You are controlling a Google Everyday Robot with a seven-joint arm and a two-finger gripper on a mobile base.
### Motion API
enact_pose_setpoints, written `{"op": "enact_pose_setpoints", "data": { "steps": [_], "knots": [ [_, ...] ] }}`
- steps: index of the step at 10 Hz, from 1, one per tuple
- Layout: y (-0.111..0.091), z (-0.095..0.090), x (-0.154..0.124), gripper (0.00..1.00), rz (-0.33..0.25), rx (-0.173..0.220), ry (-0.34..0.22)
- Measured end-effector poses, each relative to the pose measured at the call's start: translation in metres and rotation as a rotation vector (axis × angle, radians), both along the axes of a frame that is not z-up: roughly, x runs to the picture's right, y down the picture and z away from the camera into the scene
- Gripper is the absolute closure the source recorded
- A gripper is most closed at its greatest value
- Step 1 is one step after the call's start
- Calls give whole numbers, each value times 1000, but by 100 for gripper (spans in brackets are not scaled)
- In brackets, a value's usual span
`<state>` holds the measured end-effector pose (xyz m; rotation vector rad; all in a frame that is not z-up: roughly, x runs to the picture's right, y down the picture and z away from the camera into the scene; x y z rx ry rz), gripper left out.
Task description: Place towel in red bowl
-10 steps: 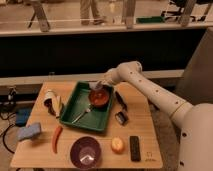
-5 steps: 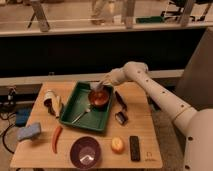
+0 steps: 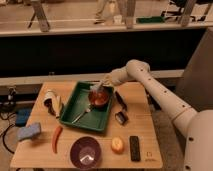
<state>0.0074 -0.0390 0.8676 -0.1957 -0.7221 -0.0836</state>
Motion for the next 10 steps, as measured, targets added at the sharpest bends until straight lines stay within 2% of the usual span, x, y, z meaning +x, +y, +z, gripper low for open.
{"op": "enact_pose_setpoints", "data": {
  "steps": [4,5,7,10],
  "knots": [
    [3,-1,-6,29,-53,7,-11],
    [4,-1,-7,22,-59,10,-13],
    [3,-1,-7,20,-64,19,-11],
    [1,-4,-10,20,-40,42,-26]
  ]
}}
